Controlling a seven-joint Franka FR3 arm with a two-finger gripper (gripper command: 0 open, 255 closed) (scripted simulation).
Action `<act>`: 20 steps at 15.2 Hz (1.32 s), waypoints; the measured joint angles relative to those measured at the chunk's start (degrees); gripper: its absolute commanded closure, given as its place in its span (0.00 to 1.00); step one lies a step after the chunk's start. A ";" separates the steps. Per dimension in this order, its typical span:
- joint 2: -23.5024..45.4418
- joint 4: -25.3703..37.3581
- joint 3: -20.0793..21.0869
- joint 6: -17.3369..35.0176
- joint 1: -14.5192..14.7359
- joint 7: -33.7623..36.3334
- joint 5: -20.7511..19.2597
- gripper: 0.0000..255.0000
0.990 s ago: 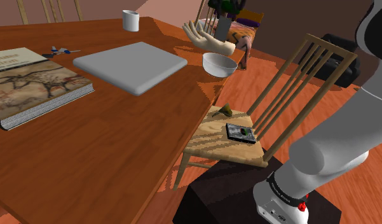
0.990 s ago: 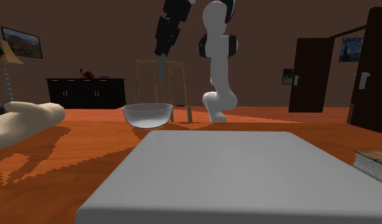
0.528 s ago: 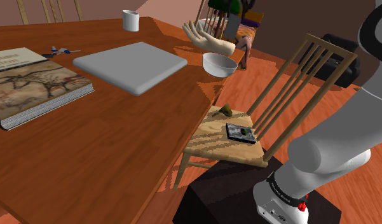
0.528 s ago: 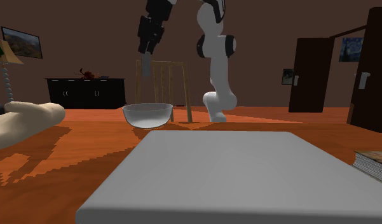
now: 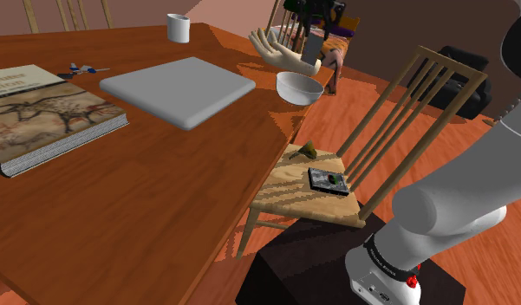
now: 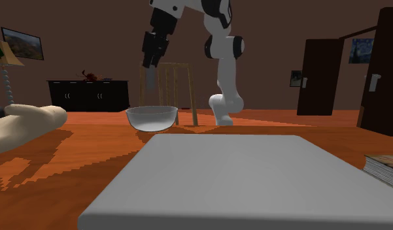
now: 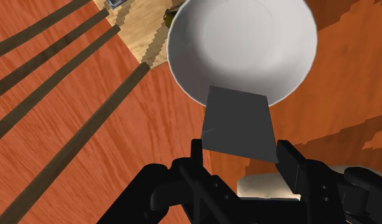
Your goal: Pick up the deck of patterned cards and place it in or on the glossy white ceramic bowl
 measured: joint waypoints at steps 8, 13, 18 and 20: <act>-2.27 -8.72 -0.68 6.63 -0.50 1.75 1.10 1.00; -2.92 -12.84 -0.90 10.02 -0.62 2.89 1.28 1.00; -3.01 -13.18 -0.94 10.30 -0.65 2.93 1.30 1.00; -3.01 -13.18 -0.94 10.30 -0.65 2.93 1.30 0.00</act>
